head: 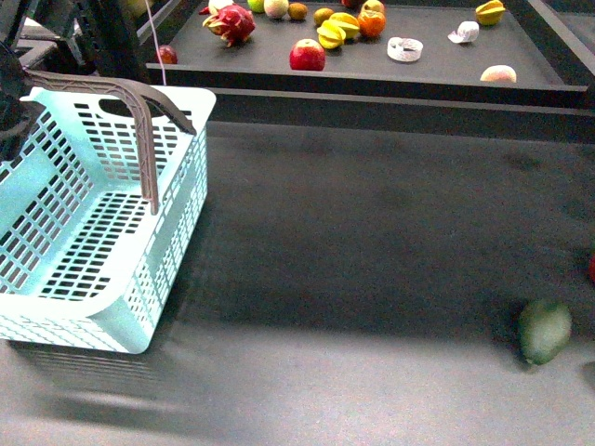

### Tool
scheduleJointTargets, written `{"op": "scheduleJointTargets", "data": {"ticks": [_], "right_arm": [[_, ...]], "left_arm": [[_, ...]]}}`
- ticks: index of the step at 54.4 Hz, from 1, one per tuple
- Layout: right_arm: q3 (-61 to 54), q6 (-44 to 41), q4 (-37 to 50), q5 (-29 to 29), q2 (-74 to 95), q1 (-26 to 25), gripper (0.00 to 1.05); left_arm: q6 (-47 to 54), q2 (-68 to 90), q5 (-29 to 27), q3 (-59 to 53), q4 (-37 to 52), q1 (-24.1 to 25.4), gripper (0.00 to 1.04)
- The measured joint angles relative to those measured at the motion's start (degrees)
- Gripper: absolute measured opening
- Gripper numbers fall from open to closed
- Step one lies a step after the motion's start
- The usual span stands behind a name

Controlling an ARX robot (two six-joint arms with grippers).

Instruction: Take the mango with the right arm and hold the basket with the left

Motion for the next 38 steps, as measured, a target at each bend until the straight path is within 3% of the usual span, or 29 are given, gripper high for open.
{"op": "scheduleJointTargets", "data": {"ticks": [11, 31, 38], "right_arm": [[0.0, 0.0, 0.0, 0.0, 0.0, 0.0, 0.97], [0.0, 0.0, 0.0, 0.0, 0.0, 0.0, 0.97], [0.0, 0.0, 0.0, 0.0, 0.0, 0.0, 0.97]], "left_arm": [[-0.4, 1.5, 0.0, 3.2, -1.1, 0.9, 0.96], [-0.9, 1.8, 1.4, 1.3, -1.0, -1.1, 0.30], [-4.1, 0.7, 2.6, -0.2, -0.5, -2.1, 0.17]]}}
